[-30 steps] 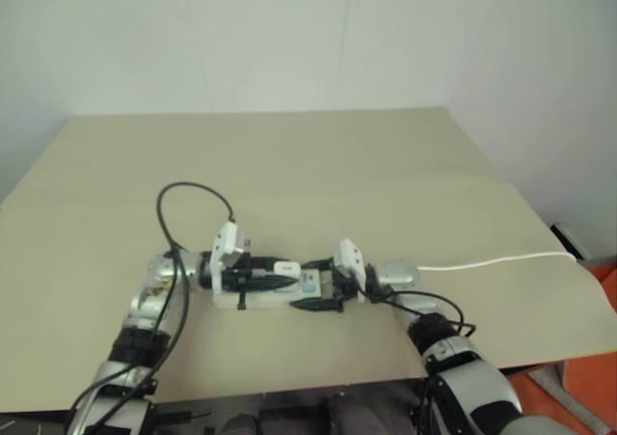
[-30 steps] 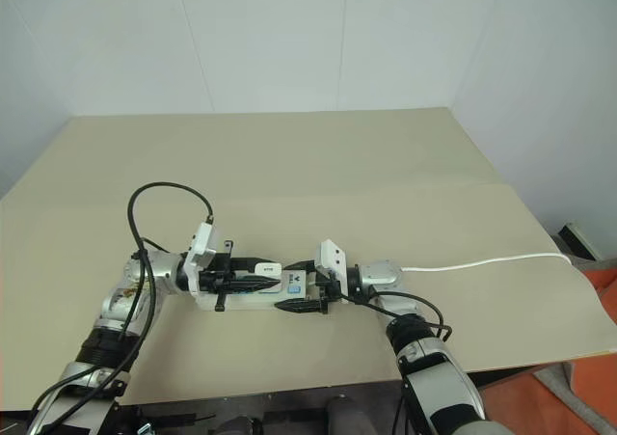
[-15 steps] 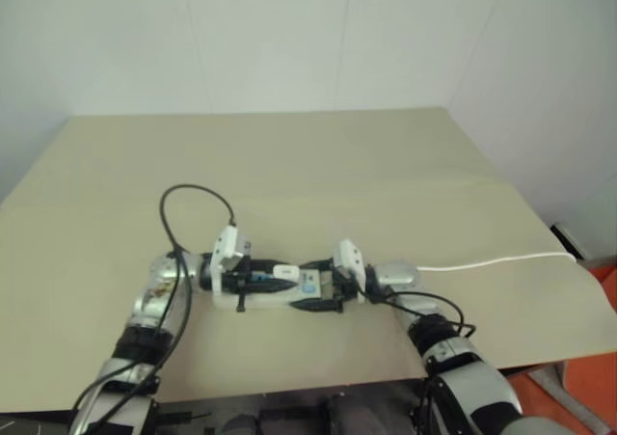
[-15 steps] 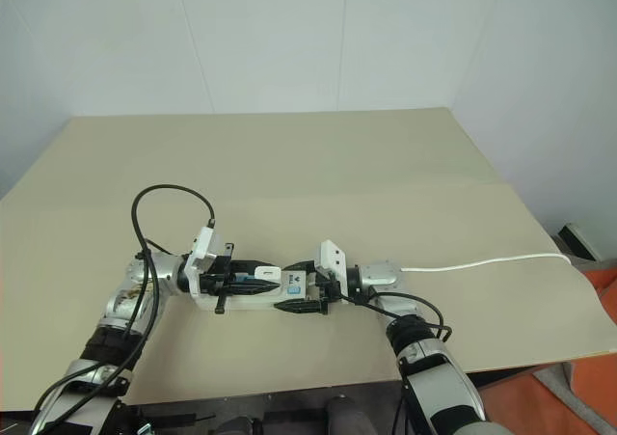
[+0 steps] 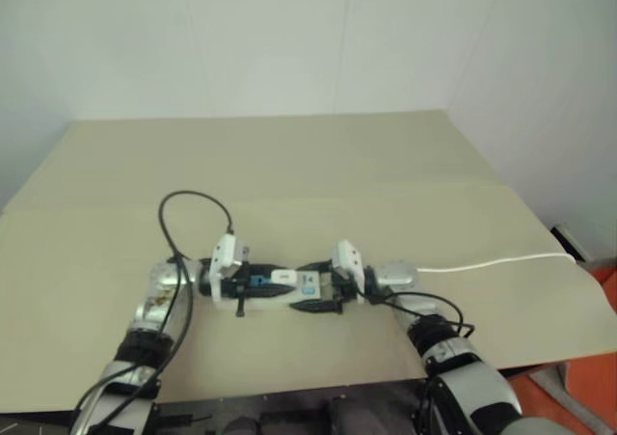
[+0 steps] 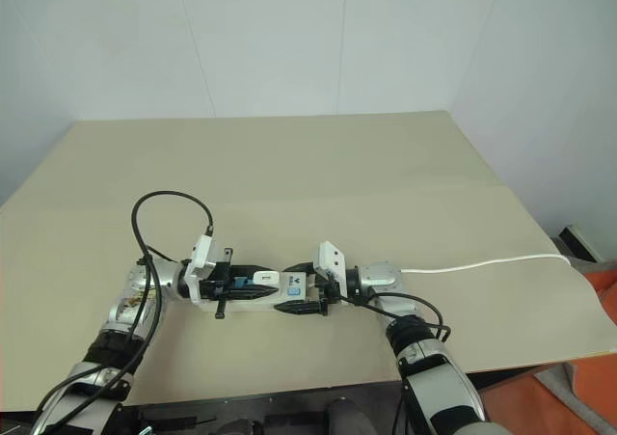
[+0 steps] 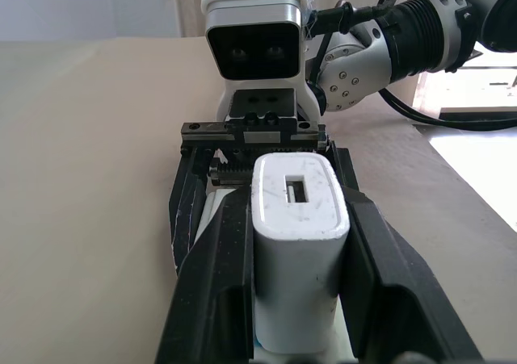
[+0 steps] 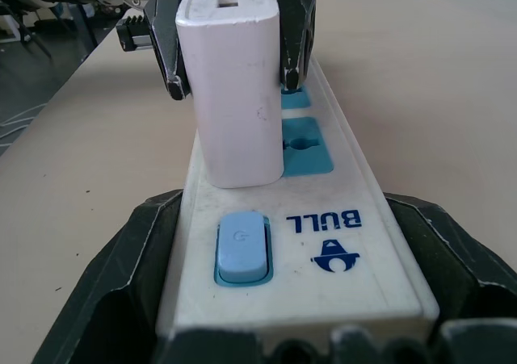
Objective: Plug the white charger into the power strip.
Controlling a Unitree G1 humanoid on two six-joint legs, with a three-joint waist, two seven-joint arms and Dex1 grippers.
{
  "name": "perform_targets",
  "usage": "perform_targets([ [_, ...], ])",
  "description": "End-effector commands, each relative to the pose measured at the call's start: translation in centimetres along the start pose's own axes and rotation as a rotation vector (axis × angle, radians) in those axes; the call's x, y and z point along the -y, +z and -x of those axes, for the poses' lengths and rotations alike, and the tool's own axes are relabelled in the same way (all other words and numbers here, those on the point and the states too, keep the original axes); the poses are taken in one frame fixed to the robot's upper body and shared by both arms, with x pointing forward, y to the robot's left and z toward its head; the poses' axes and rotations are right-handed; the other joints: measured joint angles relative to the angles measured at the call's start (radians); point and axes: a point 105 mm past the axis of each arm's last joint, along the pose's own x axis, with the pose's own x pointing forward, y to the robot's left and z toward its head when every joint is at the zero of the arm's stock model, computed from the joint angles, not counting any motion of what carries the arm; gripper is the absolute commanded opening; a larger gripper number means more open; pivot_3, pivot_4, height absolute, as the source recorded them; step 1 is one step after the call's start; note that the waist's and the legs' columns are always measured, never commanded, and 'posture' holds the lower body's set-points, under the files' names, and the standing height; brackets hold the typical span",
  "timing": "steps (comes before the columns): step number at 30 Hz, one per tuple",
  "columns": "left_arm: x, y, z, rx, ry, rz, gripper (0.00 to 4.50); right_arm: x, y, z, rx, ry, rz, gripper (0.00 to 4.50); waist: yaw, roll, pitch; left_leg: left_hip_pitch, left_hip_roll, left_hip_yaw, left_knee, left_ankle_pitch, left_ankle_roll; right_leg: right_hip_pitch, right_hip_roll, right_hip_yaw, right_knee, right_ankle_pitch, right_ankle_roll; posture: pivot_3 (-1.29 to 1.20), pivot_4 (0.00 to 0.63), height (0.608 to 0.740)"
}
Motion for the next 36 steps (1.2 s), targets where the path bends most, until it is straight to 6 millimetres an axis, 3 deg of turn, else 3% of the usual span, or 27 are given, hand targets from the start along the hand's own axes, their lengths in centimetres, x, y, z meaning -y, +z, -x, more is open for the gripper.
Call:
perform_targets([
  [1, 0.1, -4.1, 2.0, -0.140, 0.086, 0.130, 1.01, -1.3, -0.4, -0.7, -0.020, 0.083, -0.005, 3.43, 0.000, 0.000, 0.000, 0.003, 0.000, 0.000, -0.001, 0.000, 0.000, 0.003, 0.000, 0.000, -0.001, 0.000, 0.000, 0.00, 0.150, 0.740],
  [10, 0.8, -4.8, 2.7, -0.192, 0.035, 0.120, 1.01, -1.2, -0.5, -0.6, -0.024, 0.081, -0.004, 3.43, 0.000, 0.002, -0.001, 0.008, 0.001, 0.000, -0.003, 0.000, 0.001, 0.009, 0.000, 0.000, -0.007, 0.000, 0.000, 0.00, 0.150, 0.740],
  [11, 0.9, -4.8, 2.7, -0.202, 0.021, 0.122, 1.73, -1.2, -0.5, -0.6, -0.024, 0.081, -0.004, 3.43, -0.003, 0.002, -0.001, 0.008, 0.001, 0.000, -0.003, 0.000, 0.001, 0.009, 0.000, 0.000, -0.007, 0.000, 0.000, 0.00, 0.150, 0.740],
  [19, -0.2, -2.3, 2.9, -0.168, -0.001, 0.047, 4.29, -1.3, -0.4, -0.9, -0.019, 0.089, -0.005, 3.43, -0.001, 0.009, -0.005, 0.007, 0.001, 0.000, -0.003, -0.001, 0.002, 0.009, 0.002, 0.001, -0.008, -0.001, 0.000, 0.00, 0.150, 0.740],
  [20, -0.3, -1.7, 2.9, -0.160, -0.008, 0.030, 4.45, -1.3, -0.4, -0.9, -0.019, 0.090, -0.005, 3.43, -0.001, 0.009, -0.005, 0.007, 0.001, 0.000, -0.003, -0.001, 0.002, 0.009, 0.002, 0.001, -0.008, -0.001, 0.000, 0.00, 0.150, 0.740],
  [22, -0.8, -0.3, 3.1, -0.140, -0.006, -0.021, 4.45, -1.3, -0.4, -1.0, -0.018, 0.092, -0.006, 3.43, -0.002, 0.009, -0.005, 0.006, 0.001, 0.000, -0.003, -0.001, 0.002, 0.008, 0.002, 0.001, -0.008, -0.001, 0.000, 0.00, 0.150, 0.740],
  [25, -1.6, 3.7, 4.2, -0.109, -0.010, -0.102, 4.45, -1.4, -0.3, -1.0, -0.012, 0.097, -0.022, 3.43, -0.002, 0.007, -0.003, 0.004, 0.001, 0.000, -0.003, -0.001, 0.002, 0.006, 0.002, 0.001, -0.008, -0.001, 0.000, 0.00, 0.150, 0.740],
  [28, -1.4, 7.2, 5.8, -0.124, -0.048, -0.152, 4.50, -1.5, -0.2, -1.0, -0.005, 0.111, -0.055, 4.43, -0.002, 0.006, -0.003, -0.003, 0.002, -0.001, -0.002, -0.001, 0.002, -0.001, 0.003, 0.001, -0.007, 0.000, 0.000, 0.00, 0.150, 0.740],
  [29, -1.2, 7.9, 6.3, -0.135, -0.051, -0.164, 4.50, -1.5, -0.2, -0.9, -0.006, 0.114, -0.056, 4.47, -0.002, 0.006, -0.003, -0.007, 0.002, -0.001, -0.002, -0.001, 0.002, -0.006, 0.003, 0.001, -0.007, 0.000, 0.000, 0.00, 0.150, 0.740],
  [32, -0.8, 9.6, 7.5, -0.152, -0.031, -0.179, 4.50, -1.4, 0.1, -0.5, -0.006, 0.102, -0.033, 4.47, 0.000, 0.007, -0.002, -0.010, 0.002, -0.001, -0.002, -0.001, 0.002, -0.008, 0.003, 0.001, -0.007, 0.000, 0.000, 0.00, 0.150, 0.740],
  [36, -0.5, 9.9, 9.1, -0.220, 0.033, -0.189, 4.50, -1.1, 0.6, 0.6, -0.014, 0.076, 0.006, 4.47, 0.002, 0.007, -0.002, -0.011, 0.002, 0.000, -0.002, -0.001, 0.002, -0.009, 0.002, 0.001, -0.007, 0.000, 0.000, 0.00, 0.150, 0.740],
])
